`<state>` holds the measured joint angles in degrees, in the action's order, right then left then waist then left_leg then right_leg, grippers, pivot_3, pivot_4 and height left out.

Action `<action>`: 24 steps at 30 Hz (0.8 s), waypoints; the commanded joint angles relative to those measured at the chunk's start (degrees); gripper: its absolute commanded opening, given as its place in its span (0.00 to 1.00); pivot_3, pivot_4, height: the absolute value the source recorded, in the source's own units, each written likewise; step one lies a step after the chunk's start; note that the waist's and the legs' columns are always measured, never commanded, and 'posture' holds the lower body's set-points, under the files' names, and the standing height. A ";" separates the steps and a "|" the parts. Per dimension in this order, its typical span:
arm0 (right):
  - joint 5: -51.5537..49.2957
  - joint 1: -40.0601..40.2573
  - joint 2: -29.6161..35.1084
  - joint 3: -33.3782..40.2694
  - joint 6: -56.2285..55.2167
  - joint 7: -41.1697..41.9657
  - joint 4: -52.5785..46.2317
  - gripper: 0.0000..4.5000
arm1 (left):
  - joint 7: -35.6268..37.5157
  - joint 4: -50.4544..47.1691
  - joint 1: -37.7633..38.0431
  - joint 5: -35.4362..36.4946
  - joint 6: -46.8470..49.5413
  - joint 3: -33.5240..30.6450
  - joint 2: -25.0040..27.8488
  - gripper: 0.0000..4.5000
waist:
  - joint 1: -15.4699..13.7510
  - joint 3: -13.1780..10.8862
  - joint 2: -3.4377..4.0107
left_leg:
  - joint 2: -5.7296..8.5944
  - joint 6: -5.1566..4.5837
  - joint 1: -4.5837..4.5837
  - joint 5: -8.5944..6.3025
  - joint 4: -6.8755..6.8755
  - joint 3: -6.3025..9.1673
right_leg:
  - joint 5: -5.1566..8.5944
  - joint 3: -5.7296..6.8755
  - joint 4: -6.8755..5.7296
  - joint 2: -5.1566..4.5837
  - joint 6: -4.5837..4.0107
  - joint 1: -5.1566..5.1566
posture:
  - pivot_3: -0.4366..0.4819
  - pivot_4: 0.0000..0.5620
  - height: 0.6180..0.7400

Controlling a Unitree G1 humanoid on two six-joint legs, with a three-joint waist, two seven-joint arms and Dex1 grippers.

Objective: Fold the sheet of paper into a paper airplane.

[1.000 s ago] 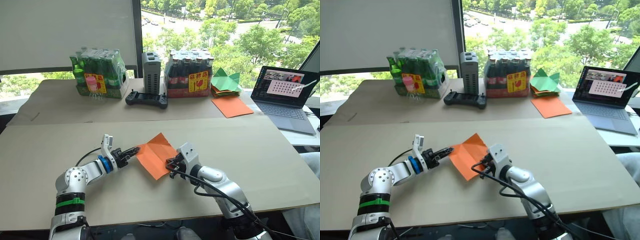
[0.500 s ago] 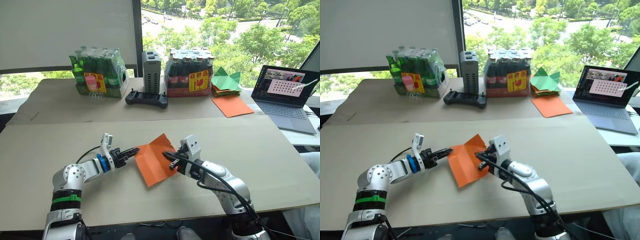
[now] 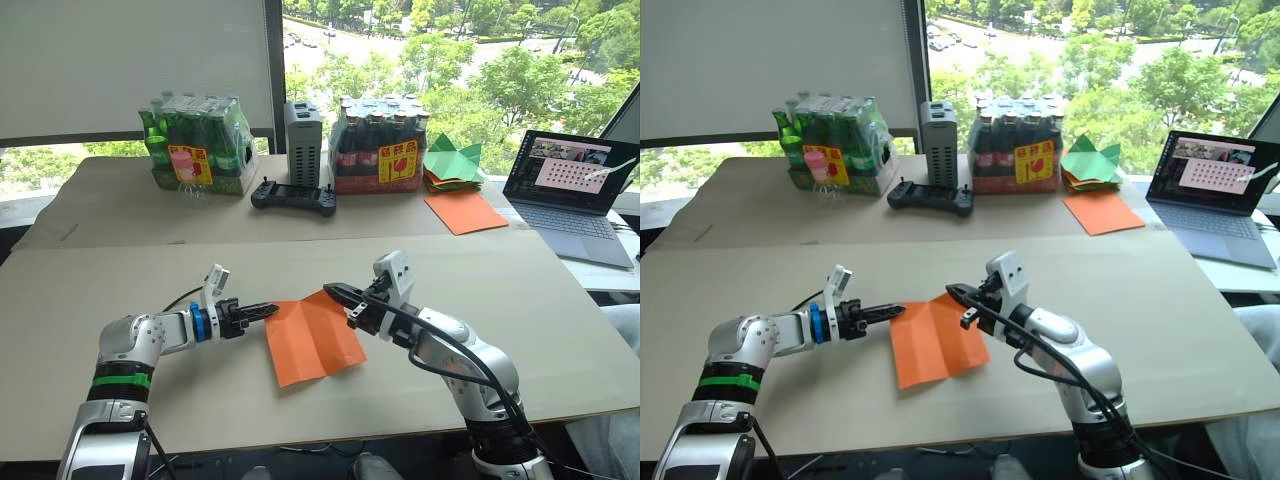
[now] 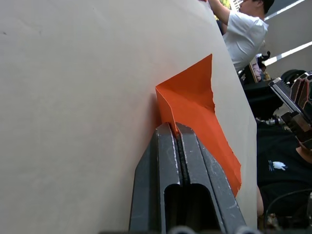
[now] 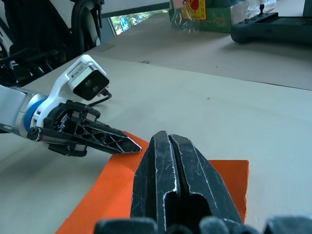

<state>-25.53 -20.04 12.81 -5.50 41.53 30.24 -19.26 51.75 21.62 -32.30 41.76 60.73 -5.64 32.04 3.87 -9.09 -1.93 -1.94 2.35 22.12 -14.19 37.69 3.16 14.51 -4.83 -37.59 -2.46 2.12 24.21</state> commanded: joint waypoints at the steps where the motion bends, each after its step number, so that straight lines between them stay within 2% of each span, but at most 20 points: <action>1: -1.61 0.17 0.06 0.21 -0.20 0.43 -2.23 0.00 | 4.68 2.91 -4.66 -1.42 0.14 1.02 2.36 0.00 | -0.03 -0.05 0.00 | 0.00 0.00 0.02 0.00 0.00 0.00 | 0.00 0.01 0.00 0.00 0.00 0.01 | 0.48 0.27 1.00; 7: -2.02 1.16 0.34 -0.60 0.16 0.35 -2.62 0.00 | 11.23 9.69 -11.11 -6.53 -3.75 4.83 3.90 0.00 | -0.09 -0.09 0.01 | 0.01 0.00 0.09 0.00 0.00 0.01 | 0.01 0.03 0.05 -0.01 0.01 0.04 | 0.48 0.27 1.00; 12: -1.99 1.09 0.51 -0.54 0.19 0.35 -2.34 0.00 | 16.36 11.49 -12.17 -10.03 -5.75 7.89 4.12 0.00 | 0.03 -0.13 0.02 | 0.00 0.00 0.13 0.00 0.00 0.01 | 0.01 0.04 0.05 0.00 0.01 0.07 | 0.48 0.27 1.00; 23: -1.79 1.19 0.24 -1.13 0.18 0.07 -2.11 0.00 | 19.39 16.27 -13.54 -13.98 -8.39 8.05 3.63 0.00 | -0.06 -0.30 0.00 | 0.00 0.00 0.16 0.00 0.01 0.02 | 0.01 0.04 0.04 0.00 0.02 0.08 | 0.48 0.27 1.00; 24: -1.75 1.15 0.20 -1.17 0.12 0.05 -1.99 0.00 | 19.00 16.86 -13.86 -13.88 -8.41 7.31 3.54 0.06 | -0.05 -0.31 0.00 | 0.00 0.00 0.16 0.00 0.01 0.02 | 0.01 0.04 0.03 0.00 0.02 0.08 | 0.48 0.27 1.00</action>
<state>-26.08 -18.77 13.04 -6.53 41.75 29.97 -19.43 70.28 38.11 -44.61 28.06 53.22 3.19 35.19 3.82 -9.40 -1.93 -1.94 2.34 22.28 -14.19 37.70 3.18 14.51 -4.78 -37.56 -2.46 2.13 24.29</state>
